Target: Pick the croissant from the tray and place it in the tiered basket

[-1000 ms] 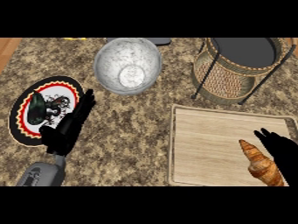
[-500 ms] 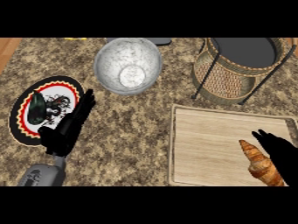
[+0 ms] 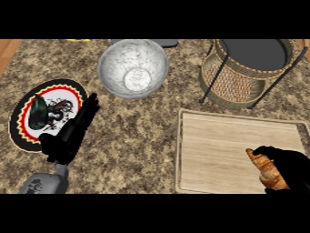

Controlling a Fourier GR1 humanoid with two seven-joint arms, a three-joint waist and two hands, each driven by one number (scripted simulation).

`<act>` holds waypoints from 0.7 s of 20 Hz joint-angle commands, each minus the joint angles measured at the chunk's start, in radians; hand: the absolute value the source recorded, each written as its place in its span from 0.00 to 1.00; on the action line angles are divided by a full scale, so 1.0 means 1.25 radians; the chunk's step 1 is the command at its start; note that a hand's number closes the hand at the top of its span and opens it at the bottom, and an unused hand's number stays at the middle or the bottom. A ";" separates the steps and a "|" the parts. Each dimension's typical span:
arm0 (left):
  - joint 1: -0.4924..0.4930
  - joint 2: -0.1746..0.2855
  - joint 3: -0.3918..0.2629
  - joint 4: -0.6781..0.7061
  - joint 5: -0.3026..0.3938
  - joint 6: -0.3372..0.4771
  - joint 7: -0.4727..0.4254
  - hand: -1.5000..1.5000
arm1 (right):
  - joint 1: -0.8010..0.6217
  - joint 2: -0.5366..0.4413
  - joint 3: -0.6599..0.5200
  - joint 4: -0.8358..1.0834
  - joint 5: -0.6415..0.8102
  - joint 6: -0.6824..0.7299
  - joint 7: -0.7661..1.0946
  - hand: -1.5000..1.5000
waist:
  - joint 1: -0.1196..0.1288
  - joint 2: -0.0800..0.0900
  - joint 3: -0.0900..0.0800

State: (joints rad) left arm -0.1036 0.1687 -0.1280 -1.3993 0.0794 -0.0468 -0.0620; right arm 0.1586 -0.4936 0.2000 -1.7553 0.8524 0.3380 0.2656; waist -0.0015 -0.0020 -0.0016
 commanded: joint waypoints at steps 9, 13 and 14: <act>-0.021 -0.034 0.028 0.029 -0.027 -0.013 -0.006 0.50 | -0.066 0.016 -0.101 0.072 0.013 -0.012 -0.121 1.00 | 0.001 0.001 0.001; -0.028 -0.027 0.024 0.037 -0.014 -0.028 -0.016 0.50 | -0.136 -0.154 -0.326 0.354 -0.075 -0.067 -0.271 1.00 | 0.019 0.012 0.005; -0.046 -0.027 0.020 0.037 -0.034 -0.011 -0.015 0.50 | -0.132 -0.192 -0.361 0.389 -0.082 -0.076 -0.298 1.00 | 0.012 0.015 0.007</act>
State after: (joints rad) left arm -0.1310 0.1414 -0.0965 -1.3533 0.0509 -0.0705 -0.0850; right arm 0.0504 -0.6103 -0.0848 -1.4646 0.8031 0.2628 -0.0093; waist 0.0078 0.0065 0.0020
